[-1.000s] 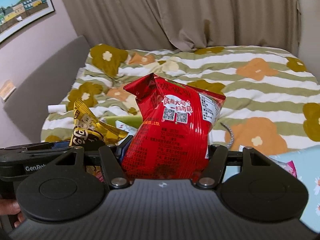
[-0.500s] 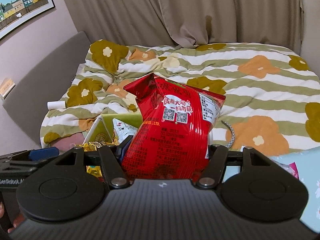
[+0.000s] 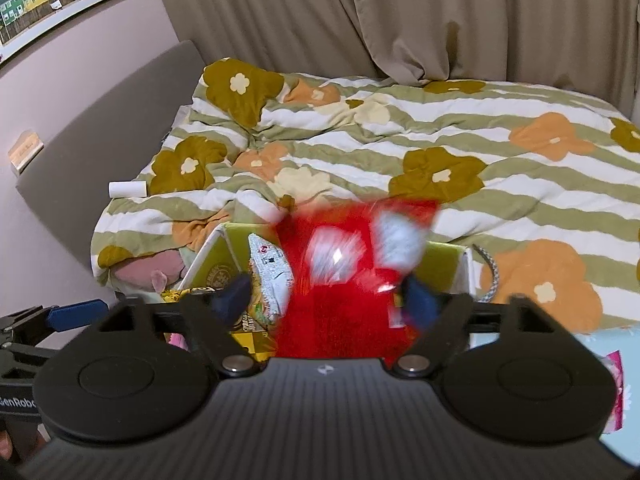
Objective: Organize snacks
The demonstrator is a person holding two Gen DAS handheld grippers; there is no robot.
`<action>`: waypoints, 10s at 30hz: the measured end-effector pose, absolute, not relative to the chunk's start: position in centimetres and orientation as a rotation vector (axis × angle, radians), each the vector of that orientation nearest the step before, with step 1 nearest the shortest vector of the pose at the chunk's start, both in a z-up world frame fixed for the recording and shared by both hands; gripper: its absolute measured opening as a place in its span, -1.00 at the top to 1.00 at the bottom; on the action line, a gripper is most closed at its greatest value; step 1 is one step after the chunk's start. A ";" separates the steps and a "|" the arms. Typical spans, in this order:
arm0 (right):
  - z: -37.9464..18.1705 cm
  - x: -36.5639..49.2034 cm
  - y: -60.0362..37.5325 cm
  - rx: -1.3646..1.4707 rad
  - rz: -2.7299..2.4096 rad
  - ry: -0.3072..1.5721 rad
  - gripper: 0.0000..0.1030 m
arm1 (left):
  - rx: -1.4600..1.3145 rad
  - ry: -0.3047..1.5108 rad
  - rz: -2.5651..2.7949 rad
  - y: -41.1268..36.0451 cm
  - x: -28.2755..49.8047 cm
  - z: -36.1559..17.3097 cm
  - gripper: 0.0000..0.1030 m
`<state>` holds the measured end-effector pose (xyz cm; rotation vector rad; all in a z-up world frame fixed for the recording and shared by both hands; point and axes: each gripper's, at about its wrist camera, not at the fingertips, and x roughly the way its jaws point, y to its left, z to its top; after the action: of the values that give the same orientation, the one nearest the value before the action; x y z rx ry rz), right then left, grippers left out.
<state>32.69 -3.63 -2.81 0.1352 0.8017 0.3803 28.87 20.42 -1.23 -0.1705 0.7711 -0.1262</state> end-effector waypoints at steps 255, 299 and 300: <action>-1.4 -2.6 -20.4 0.047 0.009 0.641 -1.00 | 0.070 0.556 -0.090 5.7 0.7 1.7 -1.00; -1.1 -2.3 -20.2 0.077 -0.007 0.643 -1.00 | 0.076 0.548 -0.105 5.2 1.5 1.6 -1.00; -1.2 -2.2 -20.2 0.080 -0.007 0.645 -1.00 | 0.078 0.544 -0.105 5.2 1.6 1.6 -1.00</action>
<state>-2.20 -20.21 -1.25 0.0797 0.6445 -0.0071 1.56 5.22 1.60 0.0783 0.5443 -0.1050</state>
